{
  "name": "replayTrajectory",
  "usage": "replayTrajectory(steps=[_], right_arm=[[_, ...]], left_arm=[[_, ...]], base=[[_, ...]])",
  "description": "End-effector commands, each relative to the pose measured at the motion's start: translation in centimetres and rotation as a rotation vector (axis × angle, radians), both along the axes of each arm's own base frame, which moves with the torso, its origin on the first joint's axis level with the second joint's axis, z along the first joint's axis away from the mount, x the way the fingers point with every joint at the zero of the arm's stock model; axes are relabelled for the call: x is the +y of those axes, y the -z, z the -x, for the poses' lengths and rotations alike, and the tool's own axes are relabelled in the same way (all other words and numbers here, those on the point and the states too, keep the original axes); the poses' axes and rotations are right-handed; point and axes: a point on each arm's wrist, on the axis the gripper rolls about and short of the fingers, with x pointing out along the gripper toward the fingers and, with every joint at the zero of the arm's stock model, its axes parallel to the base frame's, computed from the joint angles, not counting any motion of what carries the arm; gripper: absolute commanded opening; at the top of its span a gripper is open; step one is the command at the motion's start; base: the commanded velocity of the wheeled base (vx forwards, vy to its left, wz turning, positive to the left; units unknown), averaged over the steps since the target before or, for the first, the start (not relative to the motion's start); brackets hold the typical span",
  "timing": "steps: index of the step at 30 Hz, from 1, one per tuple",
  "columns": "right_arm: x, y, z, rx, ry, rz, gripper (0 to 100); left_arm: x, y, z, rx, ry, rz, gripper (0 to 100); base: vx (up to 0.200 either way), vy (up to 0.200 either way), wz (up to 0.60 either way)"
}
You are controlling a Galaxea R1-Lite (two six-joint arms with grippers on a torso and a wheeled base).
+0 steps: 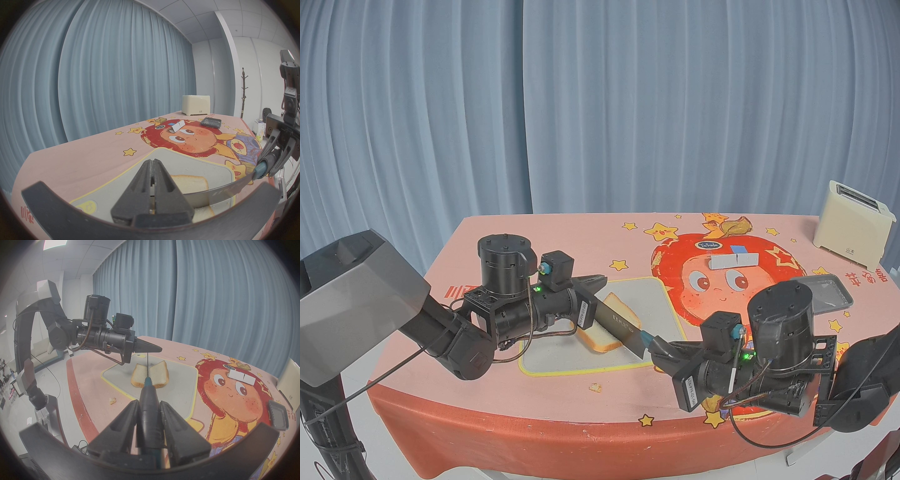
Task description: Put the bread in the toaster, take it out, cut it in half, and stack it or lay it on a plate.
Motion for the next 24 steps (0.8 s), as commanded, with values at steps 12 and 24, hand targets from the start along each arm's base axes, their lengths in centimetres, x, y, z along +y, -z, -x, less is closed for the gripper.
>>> replayTrajectory(steps=[12,24], right_arm=[[-0.1,1.1,0.1,0.037,0.002,0.034,0],[-0.2,0.7,0.1,0.027,0.004,0.022,0]], left_arm=[[-0.1,1.8,-0.2,0.044,0.0,-0.023,0],[-0.4,0.0,-0.1,-0.019,0.008,0.012,0]], base=[[0.0,0.0,0.0],[0.0,0.0,0.0]])
